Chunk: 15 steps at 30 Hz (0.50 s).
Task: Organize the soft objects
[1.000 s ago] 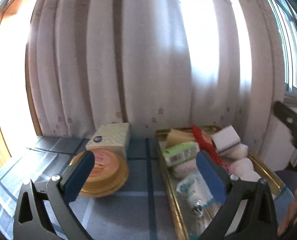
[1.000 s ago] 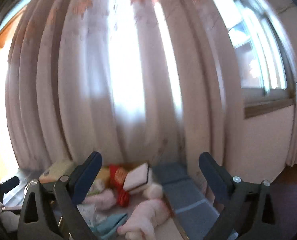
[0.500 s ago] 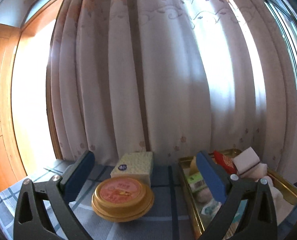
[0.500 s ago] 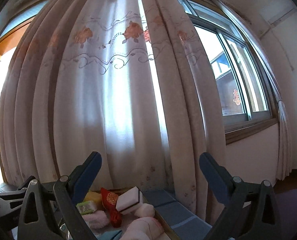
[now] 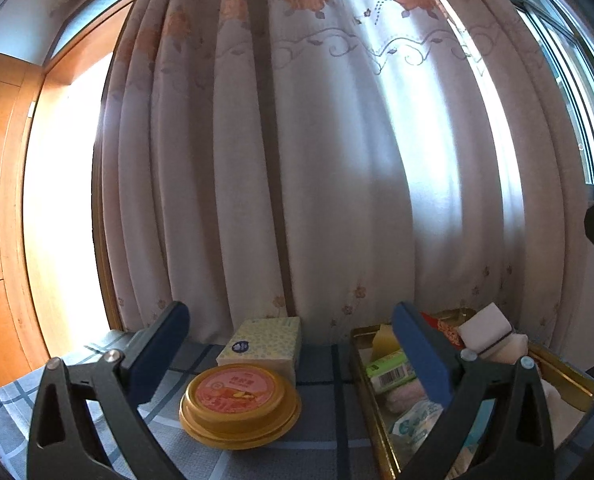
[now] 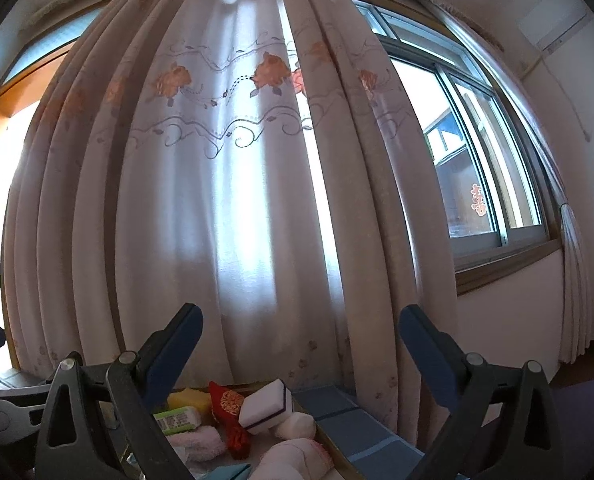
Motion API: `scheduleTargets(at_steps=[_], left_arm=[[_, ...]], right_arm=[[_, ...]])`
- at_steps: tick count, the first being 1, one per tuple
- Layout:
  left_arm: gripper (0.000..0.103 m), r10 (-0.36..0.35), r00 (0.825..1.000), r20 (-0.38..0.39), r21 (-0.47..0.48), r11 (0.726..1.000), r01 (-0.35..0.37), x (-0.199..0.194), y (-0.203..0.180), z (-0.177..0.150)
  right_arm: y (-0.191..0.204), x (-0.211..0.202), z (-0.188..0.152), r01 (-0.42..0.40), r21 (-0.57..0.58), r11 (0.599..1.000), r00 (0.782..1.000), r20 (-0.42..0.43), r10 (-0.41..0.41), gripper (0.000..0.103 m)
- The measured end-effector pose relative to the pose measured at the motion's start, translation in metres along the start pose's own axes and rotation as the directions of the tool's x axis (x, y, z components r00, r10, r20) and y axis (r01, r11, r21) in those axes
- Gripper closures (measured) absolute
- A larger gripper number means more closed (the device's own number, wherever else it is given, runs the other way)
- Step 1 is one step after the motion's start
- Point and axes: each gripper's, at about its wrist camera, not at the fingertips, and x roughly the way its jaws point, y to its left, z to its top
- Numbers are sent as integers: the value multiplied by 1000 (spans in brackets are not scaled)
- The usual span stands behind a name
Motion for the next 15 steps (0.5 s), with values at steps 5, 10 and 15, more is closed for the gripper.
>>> scheduleTargets(at_steps=[5, 10, 15], left_arm=[[0, 8, 1000, 4, -28, 1000, -8, -2, 7, 1], [0, 11, 1000, 4, -42, 999, -11, -2, 10, 1], [0, 10, 1000, -3, -36, 999, -10, -1, 9, 1]], right_arm=[[0, -3, 0, -10, -1, 1000, 1000, 9, 10, 2], [-2, -5, 1, -7, 6, 1000, 1000, 20, 7, 1], [-3, -5, 1, -10, 6, 1000, 1000, 19, 9, 1]])
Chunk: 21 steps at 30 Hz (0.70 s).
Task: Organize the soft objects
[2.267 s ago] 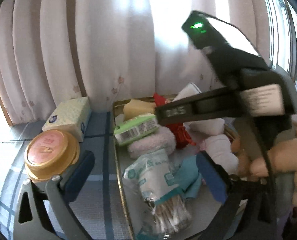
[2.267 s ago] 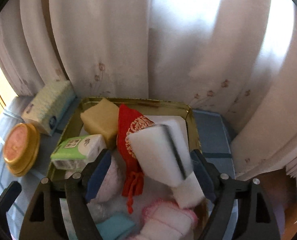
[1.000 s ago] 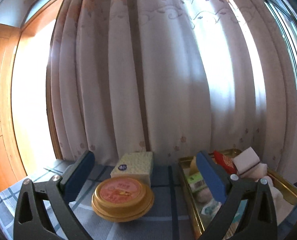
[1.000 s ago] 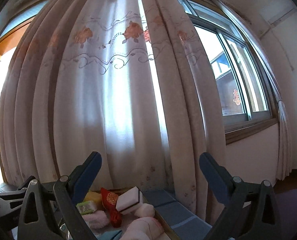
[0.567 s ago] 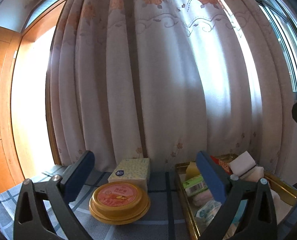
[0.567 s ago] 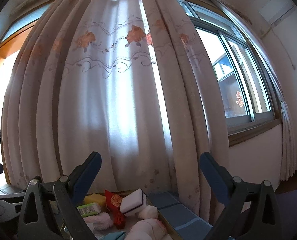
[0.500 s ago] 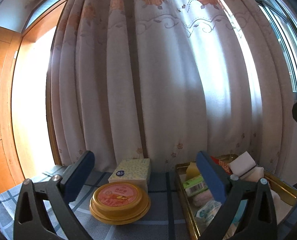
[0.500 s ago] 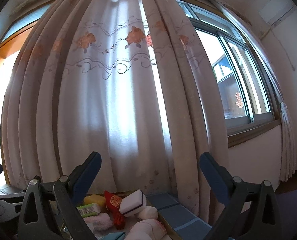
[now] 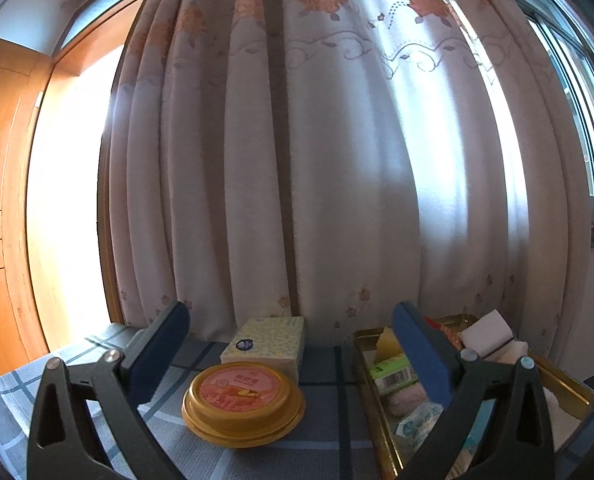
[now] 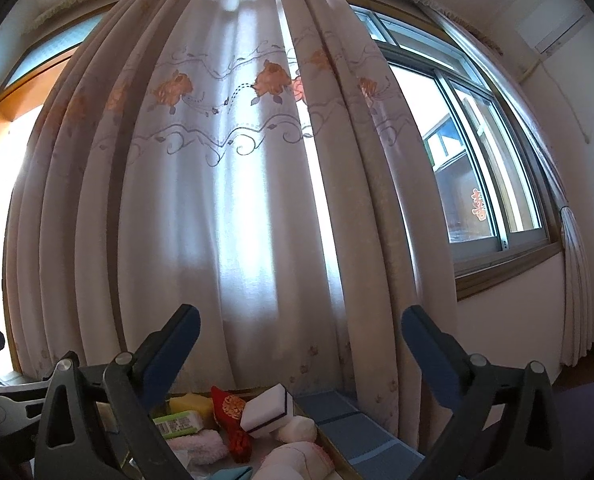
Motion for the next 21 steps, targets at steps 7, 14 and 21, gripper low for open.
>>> scheduleTargets(at_steps=[7, 14, 21], left_arm=[[0, -9, 1000, -20, -3, 1000, 9, 3, 2, 0], [0, 9, 999, -37, -3, 1000, -9, 6, 1, -1], [0, 18, 999, -43, -2, 1000, -18, 7, 1, -1]], right_arm=[[-2, 3, 1, 7, 7, 1000, 1000, -21, -7, 1], [-4, 1, 1, 16, 18, 1000, 1000, -6, -16, 1], [-3, 3, 0, 19, 14, 1000, 1000, -17, -19, 1]])
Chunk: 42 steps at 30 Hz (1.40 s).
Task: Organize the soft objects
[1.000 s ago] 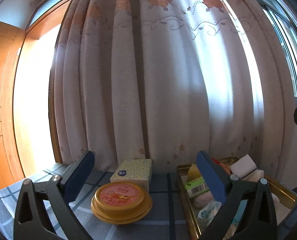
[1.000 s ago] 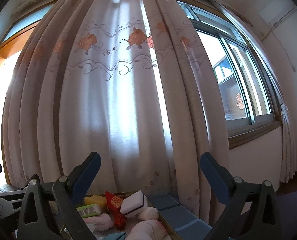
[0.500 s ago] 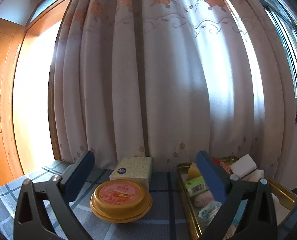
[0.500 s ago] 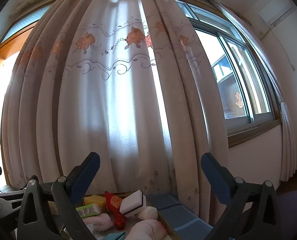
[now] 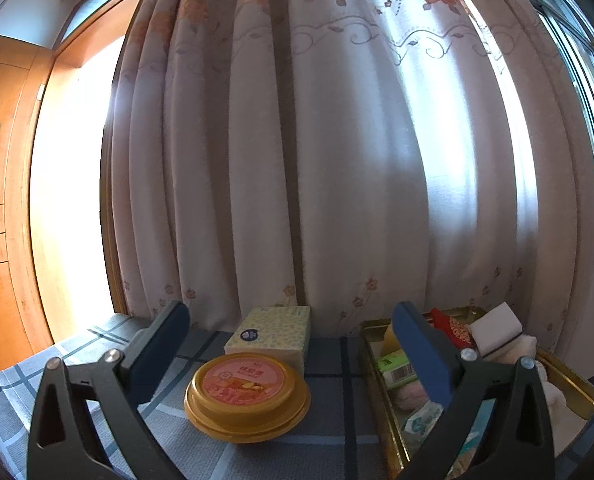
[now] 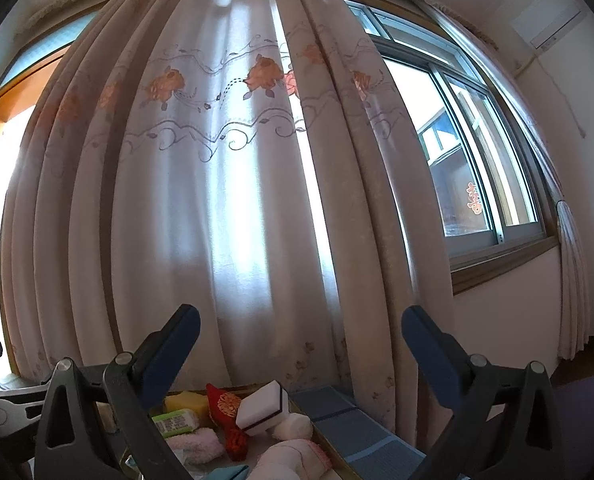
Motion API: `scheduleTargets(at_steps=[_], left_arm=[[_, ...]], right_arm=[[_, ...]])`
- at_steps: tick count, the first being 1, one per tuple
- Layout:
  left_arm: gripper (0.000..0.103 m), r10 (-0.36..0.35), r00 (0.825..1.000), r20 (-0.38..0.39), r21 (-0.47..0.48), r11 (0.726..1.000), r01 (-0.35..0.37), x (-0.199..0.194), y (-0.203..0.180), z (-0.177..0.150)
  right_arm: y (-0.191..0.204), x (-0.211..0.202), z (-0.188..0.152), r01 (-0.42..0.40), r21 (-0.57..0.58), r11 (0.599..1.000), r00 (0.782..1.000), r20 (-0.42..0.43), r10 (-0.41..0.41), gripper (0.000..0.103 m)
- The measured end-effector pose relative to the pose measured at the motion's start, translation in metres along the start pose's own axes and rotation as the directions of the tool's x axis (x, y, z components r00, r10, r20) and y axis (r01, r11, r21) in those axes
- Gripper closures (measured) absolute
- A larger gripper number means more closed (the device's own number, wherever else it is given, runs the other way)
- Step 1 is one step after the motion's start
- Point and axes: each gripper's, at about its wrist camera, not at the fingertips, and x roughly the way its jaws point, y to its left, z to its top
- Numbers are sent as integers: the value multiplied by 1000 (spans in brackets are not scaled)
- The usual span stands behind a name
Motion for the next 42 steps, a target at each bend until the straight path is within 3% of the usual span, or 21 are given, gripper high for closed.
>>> scheduleTargets(at_steps=[42], left_arm=[[0, 12, 998, -69, -13, 1000, -12, 12, -2, -3]], right_arm=[[1, 0, 1, 4, -2, 1000, 1000, 9, -4, 1]])
